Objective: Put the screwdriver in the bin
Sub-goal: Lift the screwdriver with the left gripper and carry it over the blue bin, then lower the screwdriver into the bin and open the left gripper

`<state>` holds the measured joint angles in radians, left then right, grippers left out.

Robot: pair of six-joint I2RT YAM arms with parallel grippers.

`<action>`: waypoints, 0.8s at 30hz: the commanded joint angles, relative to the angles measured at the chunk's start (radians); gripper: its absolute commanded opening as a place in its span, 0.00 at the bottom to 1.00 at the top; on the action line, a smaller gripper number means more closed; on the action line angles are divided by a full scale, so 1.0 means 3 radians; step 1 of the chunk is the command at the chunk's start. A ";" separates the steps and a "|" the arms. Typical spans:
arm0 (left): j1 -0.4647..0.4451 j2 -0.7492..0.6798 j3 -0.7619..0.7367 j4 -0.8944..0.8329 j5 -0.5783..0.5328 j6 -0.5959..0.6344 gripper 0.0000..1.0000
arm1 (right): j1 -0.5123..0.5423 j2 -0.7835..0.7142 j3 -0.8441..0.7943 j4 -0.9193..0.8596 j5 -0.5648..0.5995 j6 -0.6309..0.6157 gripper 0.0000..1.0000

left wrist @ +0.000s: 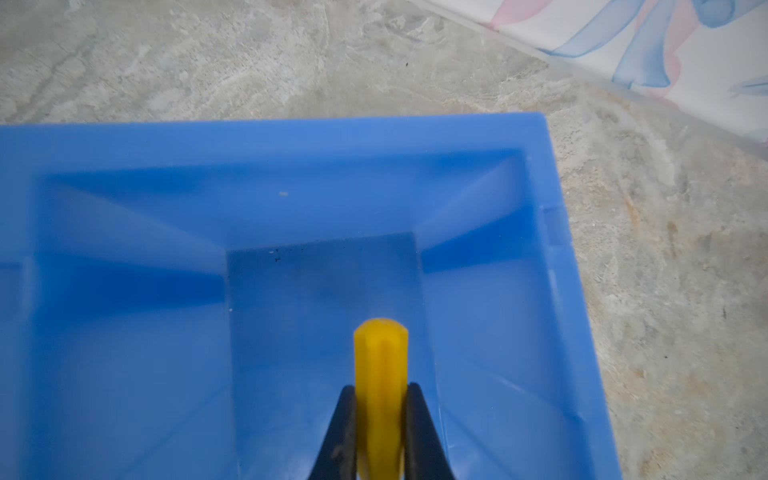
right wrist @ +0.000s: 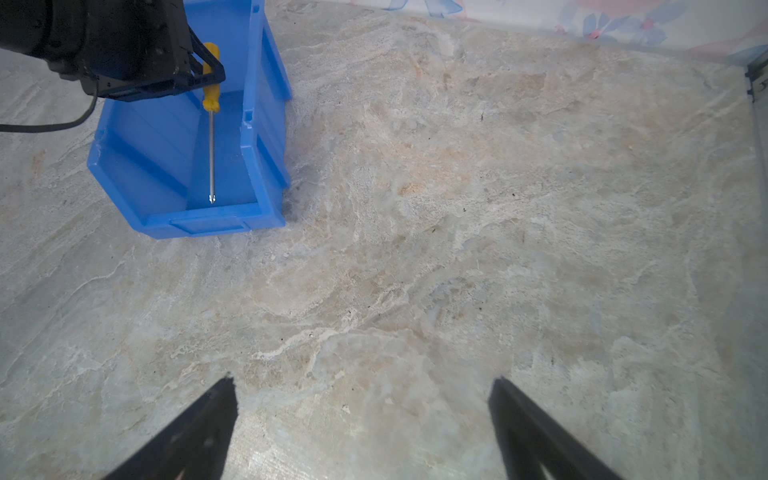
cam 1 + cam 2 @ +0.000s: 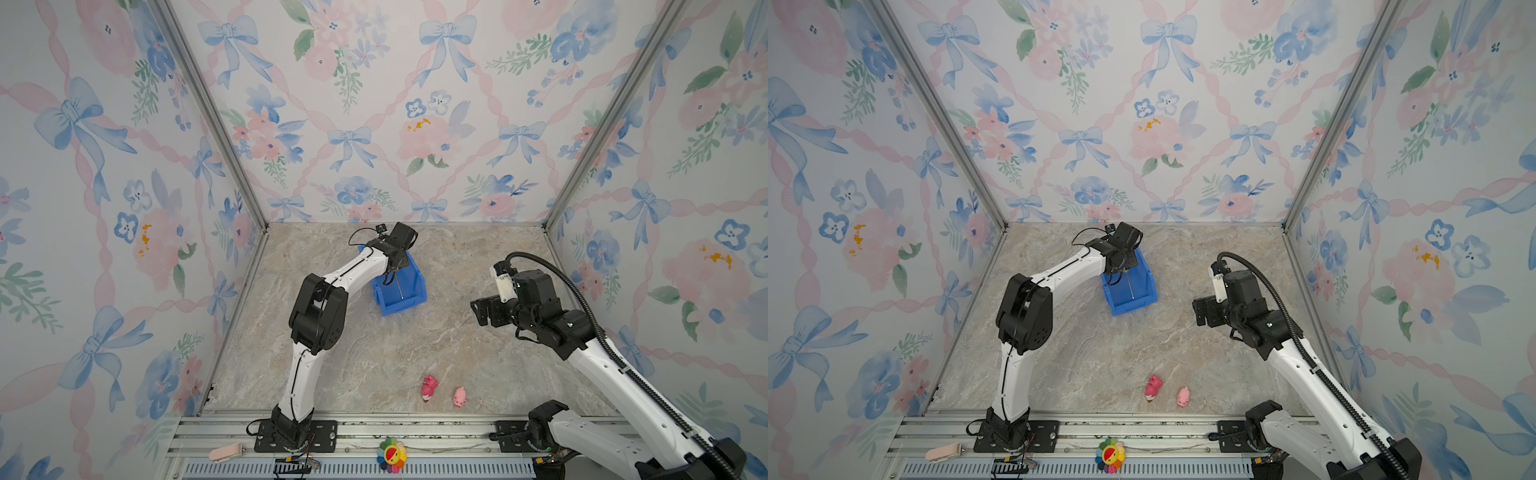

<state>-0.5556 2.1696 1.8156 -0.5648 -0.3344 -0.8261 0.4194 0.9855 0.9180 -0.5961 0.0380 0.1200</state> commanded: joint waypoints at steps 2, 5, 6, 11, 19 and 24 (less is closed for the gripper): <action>-0.0022 0.0117 0.0078 -0.0025 -0.0122 -0.0009 0.00 | -0.0022 -0.0059 0.0070 -0.0081 0.0045 0.0013 0.97; -0.0035 0.0173 0.0102 -0.0025 -0.0156 -0.0015 0.00 | -0.0025 -0.0059 0.0051 -0.0061 0.0027 0.0014 0.97; -0.0033 0.0193 0.0109 -0.0028 -0.0166 -0.0024 0.00 | -0.0023 -0.0059 0.0049 -0.0056 0.0022 0.0013 0.97; -0.0030 0.0273 0.0114 -0.0026 -0.0165 -0.0101 0.02 | -0.0029 -0.0056 0.0059 -0.0043 0.0022 -0.0010 0.97; -0.0025 0.0309 0.0129 -0.0028 -0.0134 -0.0168 0.22 | -0.0064 -0.0075 0.0098 -0.0047 0.0032 -0.0061 0.97; -0.0027 0.0242 0.0140 -0.0026 -0.0147 -0.0152 0.33 | -0.0078 -0.0103 0.0136 -0.0071 0.0063 -0.0090 0.97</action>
<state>-0.5621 2.2490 1.8309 -0.5667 -0.3630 -0.8677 0.4057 0.9745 0.9207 -0.5957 0.0383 0.1112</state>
